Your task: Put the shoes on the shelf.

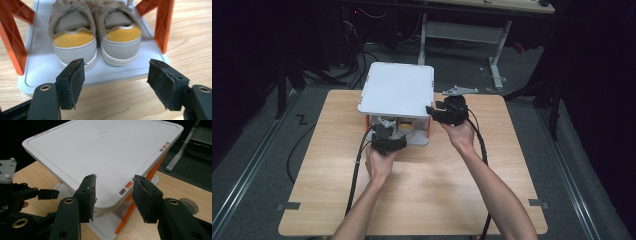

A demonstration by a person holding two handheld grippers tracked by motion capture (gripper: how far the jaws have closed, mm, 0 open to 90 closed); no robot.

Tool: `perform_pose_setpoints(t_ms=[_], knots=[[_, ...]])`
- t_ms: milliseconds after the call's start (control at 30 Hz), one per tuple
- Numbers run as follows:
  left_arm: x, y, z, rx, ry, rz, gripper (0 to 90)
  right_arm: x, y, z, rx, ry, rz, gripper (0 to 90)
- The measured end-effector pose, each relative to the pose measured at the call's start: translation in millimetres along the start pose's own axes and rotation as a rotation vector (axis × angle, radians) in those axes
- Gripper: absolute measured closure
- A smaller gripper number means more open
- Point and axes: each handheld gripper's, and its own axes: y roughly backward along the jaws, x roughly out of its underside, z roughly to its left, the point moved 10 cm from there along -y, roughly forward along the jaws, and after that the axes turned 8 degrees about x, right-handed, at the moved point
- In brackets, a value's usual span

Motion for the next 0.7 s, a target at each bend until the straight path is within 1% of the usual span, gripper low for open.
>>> perform_pose_setpoints(t_ms=[133,233,333,433,500,633,700], knots=[[-2.5,12.9,-1.6,0.014,-0.009,-0.038,30.5,6.4,12.5,-8.6,-0.001,-0.015,-0.015,52.6],[-4.1,22.7,-1.8,0.027,-0.008,-0.066,30.5,14.5,22.3,-18.5,0.005,-0.030,-0.010,52.0],[-4.6,31.5,-3.2,0.041,-0.017,-0.082,30.6,20.6,31.7,-26.5,0.011,-0.047,-0.019,52.0],[-4.4,38.2,-4.5,0.047,-0.027,-0.084,30.5,25.5,39.7,-34.4,0.016,-0.053,-0.023,52.0],[-5.2,42.5,-5.8,0.052,-0.029,-0.095,30.3,27.8,46.3,-39.4,0.016,-0.060,-0.021,51.7],[-2.7,50.7,-9.1,0.064,-0.051,-0.106,29.1,30.8,61.2,-43.9,0.013,-0.064,-0.044,51.6],[0.4,54.1,-10.0,0.067,-0.059,-0.107,28.5,39.1,69.0,-46.1,0.010,-0.059,-0.041,51.4]])
